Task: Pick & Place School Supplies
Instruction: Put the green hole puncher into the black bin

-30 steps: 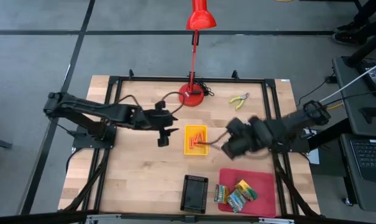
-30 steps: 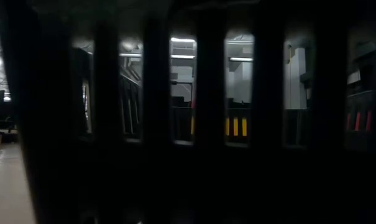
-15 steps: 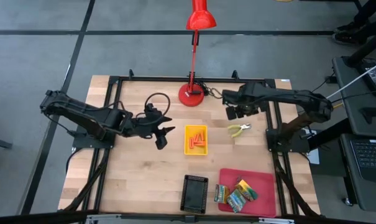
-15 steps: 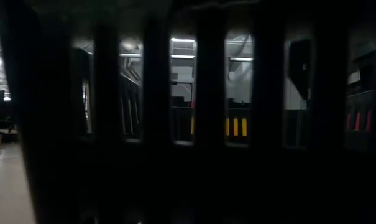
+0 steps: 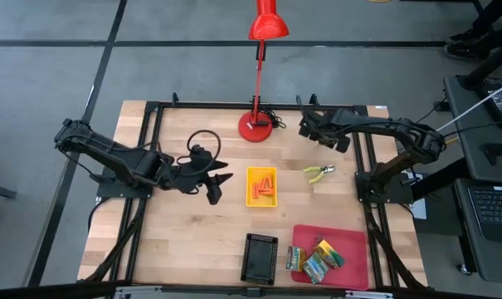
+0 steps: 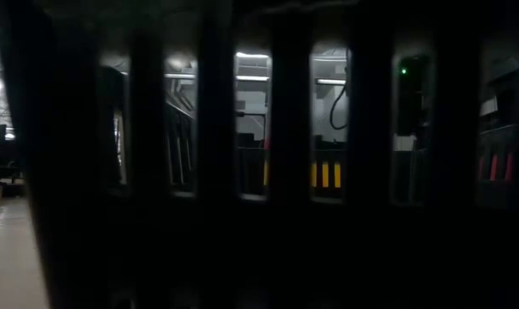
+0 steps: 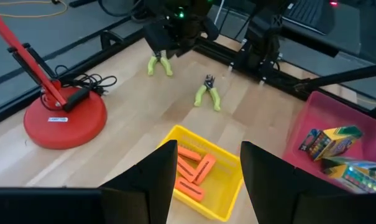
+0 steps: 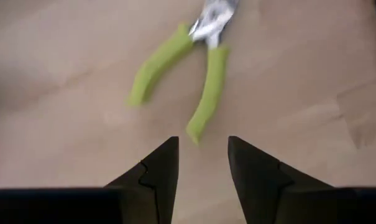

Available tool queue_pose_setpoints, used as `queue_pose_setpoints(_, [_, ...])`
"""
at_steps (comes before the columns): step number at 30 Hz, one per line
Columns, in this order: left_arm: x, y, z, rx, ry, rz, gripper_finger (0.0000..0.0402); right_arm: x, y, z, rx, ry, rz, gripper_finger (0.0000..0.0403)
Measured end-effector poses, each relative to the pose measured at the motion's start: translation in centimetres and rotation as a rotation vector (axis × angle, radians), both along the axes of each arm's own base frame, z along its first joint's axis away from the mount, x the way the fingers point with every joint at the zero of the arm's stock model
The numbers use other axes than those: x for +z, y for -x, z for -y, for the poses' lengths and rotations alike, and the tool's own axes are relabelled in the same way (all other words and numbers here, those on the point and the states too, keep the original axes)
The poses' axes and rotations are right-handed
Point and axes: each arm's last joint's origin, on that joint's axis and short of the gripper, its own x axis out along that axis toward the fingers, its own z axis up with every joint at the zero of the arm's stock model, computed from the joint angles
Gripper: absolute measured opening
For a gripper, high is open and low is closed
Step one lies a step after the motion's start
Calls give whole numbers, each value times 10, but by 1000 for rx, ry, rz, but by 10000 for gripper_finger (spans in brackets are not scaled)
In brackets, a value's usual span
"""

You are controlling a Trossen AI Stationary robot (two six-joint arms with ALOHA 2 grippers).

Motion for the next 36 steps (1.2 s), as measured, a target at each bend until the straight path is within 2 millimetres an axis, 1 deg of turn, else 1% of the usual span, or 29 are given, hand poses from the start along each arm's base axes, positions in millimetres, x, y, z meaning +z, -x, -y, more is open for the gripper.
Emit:
queue_pose_setpoints(6, [0, 1, 1, 24, -7, 10, 173, -1, 7, 12, -95, 25, -2, 143])
queue_pose_setpoints(9, [0, 0, -1, 45, -17, 13, 173, -5, 9, 17, -134, 8, -5, 143])
queue_pose_setpoints(12, [1, -1, -4, 56, -22, 12, 173, -12, 5, 21, -151, -7, 11, 143])
queue_pose_setpoints(15, [2, -2, -7, 57, -30, 27, 173, -20, 0, 24, -142, -9, 18, 143])
queue_pose_setpoints(20, [5, -3, -8, 63, -22, 50, 173, -35, -3, 26, -110, -52, -39, 143])
queue_pose_setpoints(28, [5, -3, -8, 70, -8, 57, 173, -50, -4, 28, -52, -97, -104, 141])
queue_pose_setpoints(30, [5, -3, -8, 70, -6, 59, 173, -54, -5, 29, -18, -117, -117, 130])
queue_pose_setpoints(32, [5, -3, -7, 70, 1, 62, 173, -56, -6, 29, 9, -124, -129, 108])
queue_pose_setpoints(36, [5, -3, -7, 73, 16, 68, 173, -54, -9, 24, 57, -106, -139, 37])
